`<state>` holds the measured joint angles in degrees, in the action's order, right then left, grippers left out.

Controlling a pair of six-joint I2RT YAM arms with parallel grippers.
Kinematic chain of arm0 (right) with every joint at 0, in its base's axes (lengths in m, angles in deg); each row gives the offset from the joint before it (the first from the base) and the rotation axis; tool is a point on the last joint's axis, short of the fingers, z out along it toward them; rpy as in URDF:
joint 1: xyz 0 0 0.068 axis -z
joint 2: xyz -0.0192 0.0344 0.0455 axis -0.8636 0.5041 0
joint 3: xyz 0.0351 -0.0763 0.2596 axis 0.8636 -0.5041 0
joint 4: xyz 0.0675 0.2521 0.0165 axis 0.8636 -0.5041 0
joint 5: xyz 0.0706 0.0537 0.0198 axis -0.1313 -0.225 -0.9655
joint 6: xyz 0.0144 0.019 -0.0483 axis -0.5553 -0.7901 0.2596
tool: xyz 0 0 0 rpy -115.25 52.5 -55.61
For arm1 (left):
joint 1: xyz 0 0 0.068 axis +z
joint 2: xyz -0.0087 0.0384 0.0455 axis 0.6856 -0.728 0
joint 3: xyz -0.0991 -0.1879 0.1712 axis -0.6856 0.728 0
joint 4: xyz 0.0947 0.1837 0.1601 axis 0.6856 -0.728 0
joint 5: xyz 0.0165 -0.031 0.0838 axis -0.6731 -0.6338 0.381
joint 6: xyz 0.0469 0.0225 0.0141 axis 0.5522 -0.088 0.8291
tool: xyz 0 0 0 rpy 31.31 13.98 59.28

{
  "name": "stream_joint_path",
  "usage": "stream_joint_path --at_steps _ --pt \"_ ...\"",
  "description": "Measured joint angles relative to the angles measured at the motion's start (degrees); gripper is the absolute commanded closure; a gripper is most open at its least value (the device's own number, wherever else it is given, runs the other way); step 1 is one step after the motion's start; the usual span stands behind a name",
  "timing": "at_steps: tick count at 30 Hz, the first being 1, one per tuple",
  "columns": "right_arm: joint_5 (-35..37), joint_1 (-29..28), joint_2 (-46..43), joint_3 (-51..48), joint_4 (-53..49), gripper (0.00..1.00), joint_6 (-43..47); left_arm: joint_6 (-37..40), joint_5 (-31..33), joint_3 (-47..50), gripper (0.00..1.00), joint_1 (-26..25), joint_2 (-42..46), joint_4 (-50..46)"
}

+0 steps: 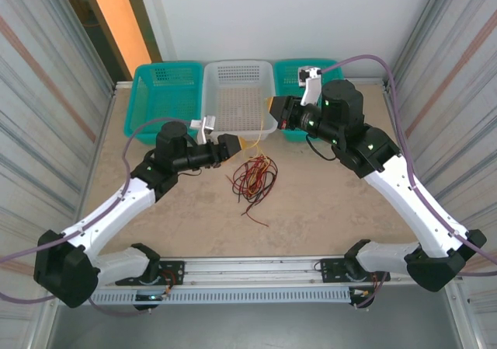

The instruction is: Untangle the cables

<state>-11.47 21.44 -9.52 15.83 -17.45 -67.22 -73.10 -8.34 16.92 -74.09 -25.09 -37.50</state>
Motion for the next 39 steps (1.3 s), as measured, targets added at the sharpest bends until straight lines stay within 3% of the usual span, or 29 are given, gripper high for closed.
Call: stream_joint_path --at_steps 4,9,28,31,34,39 --pt "0.7 0.0 0.0 0.0 0.3 1.00 0.3 -0.2 0.2 0.5 0.21 0.0 1.5 -0.5" --pt "0.9 -0.6 0.4 0.0 0.8 1.00 0.4 -1.4 0.5 1.2 0.27 0.0 2.6 -0.5" --pt "0.8 -2.4 0.5 -1.2 2.1 0.99 1.0 -4.7 1.4 0.9 0.97 2.5 0.0 1.7" --pt "1.0 -2.6 0.2 -1.6 2.0 0.59 1.1 -1.3 1.4 -2.2 0.99 5.0 0.0 -2.9" --pt "2.8 -2.7 -0.7 -2.4 1.5 0.36 1.5 6.5 2.1 -9.2 1.00 8.2 -0.9 -11.2" --pt "6.1 -2.1 -3.3 -4.7 0.0 0.34 1.4 18.6 2.3 -19.8 1.00 17.1 -3.1 -17.7"
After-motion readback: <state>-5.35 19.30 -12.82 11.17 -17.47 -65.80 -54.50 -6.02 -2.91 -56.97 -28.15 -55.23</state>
